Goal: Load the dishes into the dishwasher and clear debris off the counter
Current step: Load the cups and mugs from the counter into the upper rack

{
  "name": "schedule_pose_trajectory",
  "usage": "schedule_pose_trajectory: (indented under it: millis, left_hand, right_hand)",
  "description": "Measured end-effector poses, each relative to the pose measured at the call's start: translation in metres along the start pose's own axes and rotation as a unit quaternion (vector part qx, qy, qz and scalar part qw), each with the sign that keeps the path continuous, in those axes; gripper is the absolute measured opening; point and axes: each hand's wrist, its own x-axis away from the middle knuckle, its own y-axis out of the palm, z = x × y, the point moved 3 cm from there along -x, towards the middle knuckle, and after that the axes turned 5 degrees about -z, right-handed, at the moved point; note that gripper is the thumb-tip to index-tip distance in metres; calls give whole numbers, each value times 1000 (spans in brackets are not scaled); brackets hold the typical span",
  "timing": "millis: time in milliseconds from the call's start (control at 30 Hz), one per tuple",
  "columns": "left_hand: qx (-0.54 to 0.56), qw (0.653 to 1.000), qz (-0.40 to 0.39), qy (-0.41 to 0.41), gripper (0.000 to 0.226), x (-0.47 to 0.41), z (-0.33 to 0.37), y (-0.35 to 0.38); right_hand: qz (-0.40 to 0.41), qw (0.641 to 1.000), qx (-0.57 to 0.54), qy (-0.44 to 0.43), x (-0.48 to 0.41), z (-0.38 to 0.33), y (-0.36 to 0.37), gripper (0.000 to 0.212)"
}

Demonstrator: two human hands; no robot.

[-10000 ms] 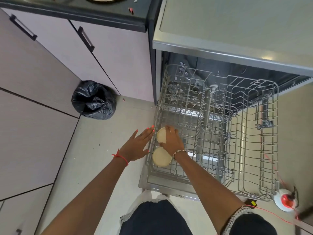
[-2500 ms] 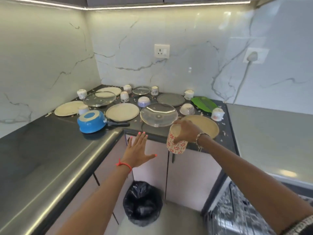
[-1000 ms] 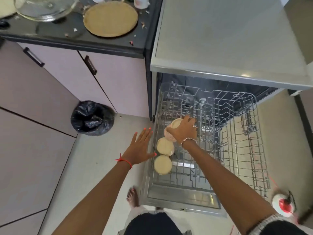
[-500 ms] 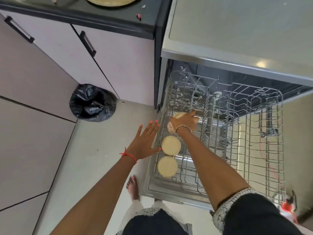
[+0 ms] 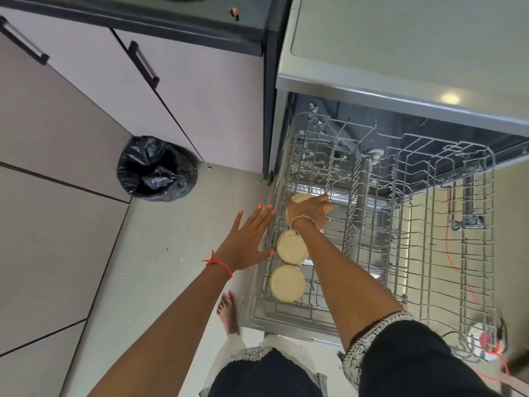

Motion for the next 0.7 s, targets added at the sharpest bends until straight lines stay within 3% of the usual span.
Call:
schedule_pose_trajectory:
  millis: [100,333,533,700]
  left_hand:
    - [0,1000,-2,5,87,0,0,0]
    - [27,1000,-14,3,83,1,2,-4]
    - [19,1000,-18,-5,84,2,5,-5]
    - [-13,1000,-10,-24,83,8,5,-16]
  right_hand:
    - [-2,1000,-14,-18,0,2,4,96]
    - [-38,995,5,-93,-12,17,-10,56]
    - [-63,990,31,-121,-15,25,-14,54]
    - [5,973,122,-195,5,20,-21,59]
